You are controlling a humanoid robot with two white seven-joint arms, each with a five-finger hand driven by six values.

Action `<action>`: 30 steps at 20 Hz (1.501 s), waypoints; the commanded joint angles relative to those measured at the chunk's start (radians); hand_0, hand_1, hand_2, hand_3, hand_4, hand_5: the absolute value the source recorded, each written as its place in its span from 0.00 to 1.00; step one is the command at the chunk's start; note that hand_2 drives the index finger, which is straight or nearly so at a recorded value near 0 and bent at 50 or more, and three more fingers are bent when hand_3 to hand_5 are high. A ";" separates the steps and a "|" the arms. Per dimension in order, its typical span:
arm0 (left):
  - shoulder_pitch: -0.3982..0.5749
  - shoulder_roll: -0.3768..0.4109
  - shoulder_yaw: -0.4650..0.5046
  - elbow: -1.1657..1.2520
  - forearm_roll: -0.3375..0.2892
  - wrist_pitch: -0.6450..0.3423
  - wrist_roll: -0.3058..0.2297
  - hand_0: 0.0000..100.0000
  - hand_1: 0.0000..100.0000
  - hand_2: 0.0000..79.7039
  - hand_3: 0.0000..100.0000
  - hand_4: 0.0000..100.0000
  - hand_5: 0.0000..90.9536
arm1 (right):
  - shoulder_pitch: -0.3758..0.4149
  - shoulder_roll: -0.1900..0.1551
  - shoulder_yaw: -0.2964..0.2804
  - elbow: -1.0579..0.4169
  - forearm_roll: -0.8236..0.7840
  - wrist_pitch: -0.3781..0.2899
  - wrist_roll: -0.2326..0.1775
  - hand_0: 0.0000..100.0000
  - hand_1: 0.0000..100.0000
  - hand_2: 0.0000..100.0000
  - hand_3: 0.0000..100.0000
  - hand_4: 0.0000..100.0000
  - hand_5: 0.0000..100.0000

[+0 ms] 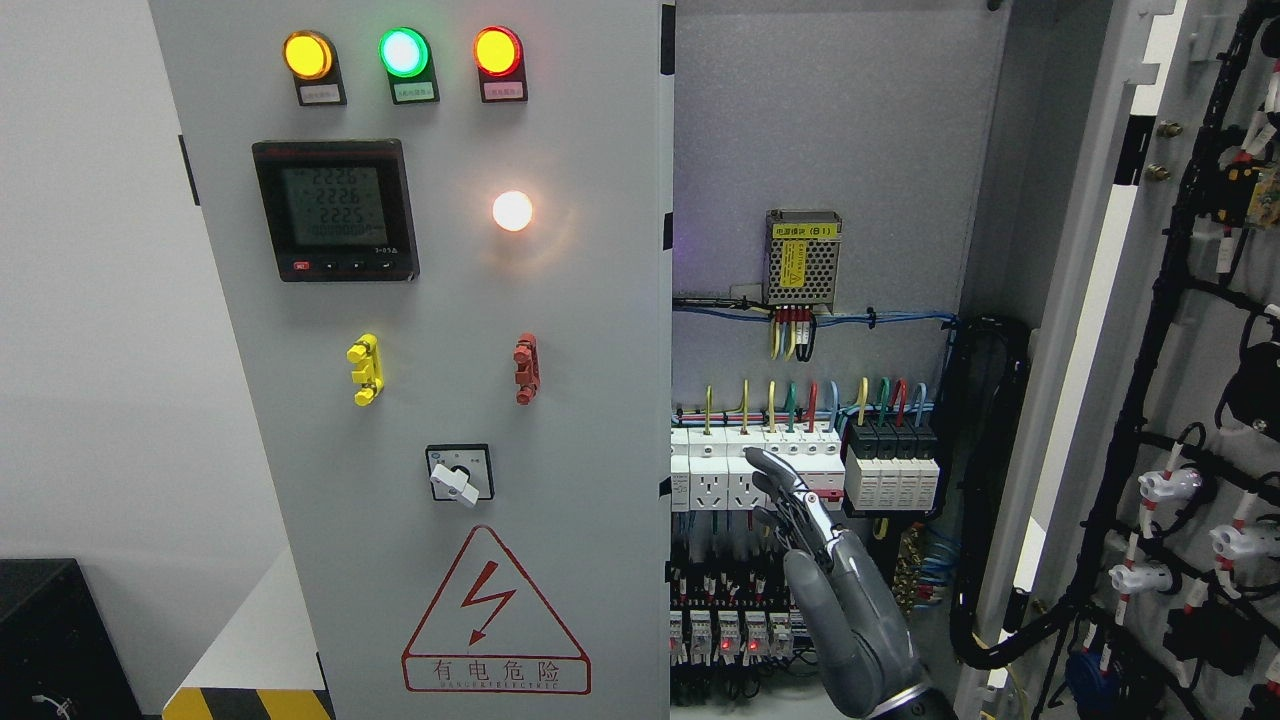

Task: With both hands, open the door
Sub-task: 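Raise the right hand up into the open cabinet toward the breakers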

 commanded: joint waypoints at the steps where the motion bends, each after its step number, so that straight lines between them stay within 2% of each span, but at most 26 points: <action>1: 0.023 -0.004 -0.007 0.000 -0.003 -0.001 -0.001 0.12 0.56 0.00 0.00 0.00 0.00 | -0.058 0.044 -0.033 0.091 0.000 0.001 -0.001 0.07 0.14 0.00 0.00 0.00 0.00; 9: 0.023 -0.004 -0.007 0.000 -0.003 -0.001 -0.001 0.12 0.56 0.00 0.00 0.00 0.00 | -0.140 0.043 -0.035 0.219 0.000 0.004 0.001 0.07 0.14 0.00 0.00 0.00 0.00; 15: 0.023 -0.004 -0.007 0.000 -0.003 -0.001 -0.001 0.12 0.56 0.00 0.00 0.00 0.00 | -0.141 0.044 -0.011 0.226 0.000 0.004 0.001 0.07 0.14 0.00 0.00 0.00 0.00; 22: 0.025 -0.004 -0.006 0.000 -0.003 -0.001 -0.001 0.12 0.56 0.00 0.00 0.00 0.00 | -0.170 0.044 -0.021 0.265 0.000 0.005 0.001 0.07 0.14 0.00 0.00 0.00 0.00; 30: 0.012 0.010 -0.006 -0.001 -0.003 -0.001 -0.028 0.12 0.56 0.00 0.00 0.00 0.00 | -0.206 0.046 -0.007 0.308 -0.002 0.021 0.001 0.07 0.14 0.00 0.00 0.00 0.00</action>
